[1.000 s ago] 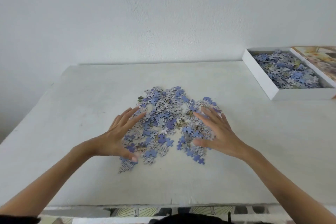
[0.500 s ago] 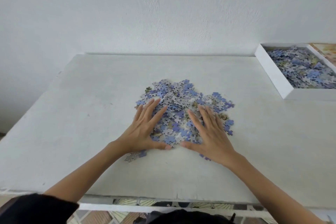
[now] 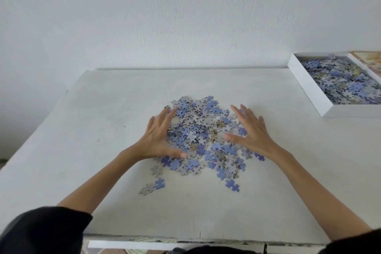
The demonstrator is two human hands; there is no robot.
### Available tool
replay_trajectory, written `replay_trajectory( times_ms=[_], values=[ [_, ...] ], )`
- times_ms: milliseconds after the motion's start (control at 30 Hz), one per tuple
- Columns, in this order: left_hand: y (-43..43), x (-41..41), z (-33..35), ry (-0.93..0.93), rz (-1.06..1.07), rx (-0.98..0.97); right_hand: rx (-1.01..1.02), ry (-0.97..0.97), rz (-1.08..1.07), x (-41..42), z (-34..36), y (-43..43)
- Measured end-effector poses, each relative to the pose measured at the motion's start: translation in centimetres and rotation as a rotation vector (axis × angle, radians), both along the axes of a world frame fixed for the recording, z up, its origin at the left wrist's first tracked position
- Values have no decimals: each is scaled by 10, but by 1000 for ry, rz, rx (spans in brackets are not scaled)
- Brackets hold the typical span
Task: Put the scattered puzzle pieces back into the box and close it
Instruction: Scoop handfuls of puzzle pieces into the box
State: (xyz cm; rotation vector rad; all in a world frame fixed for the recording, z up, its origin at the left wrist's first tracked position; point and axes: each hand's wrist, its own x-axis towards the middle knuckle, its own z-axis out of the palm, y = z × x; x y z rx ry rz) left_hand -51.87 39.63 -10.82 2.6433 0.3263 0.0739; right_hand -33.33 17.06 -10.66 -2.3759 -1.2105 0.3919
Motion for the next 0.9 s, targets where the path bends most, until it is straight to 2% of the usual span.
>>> replay_trajectory(
  times_ms=[133,267,367,533,667,800,900],
  values=[
    [-12,18,2,-20,-74,16,-107,-70,153,-7,-1,19],
    [-15,27,-3,-47,-102,157,-178,-173,220,-9,-4,27],
    [-16,27,-4,-89,-111,213,-145,-201,235,-10,-6,30],
    [-19,27,-3,-193,-145,151,-2,-242,167,-14,1,33],
    [-22,29,0,-250,-141,75,172,-137,164,-20,0,38],
    [-24,27,3,-270,-140,-88,233,-79,197,-19,3,41],
    [-24,28,4,-318,-127,-147,292,85,144,-16,6,42]
  ],
)
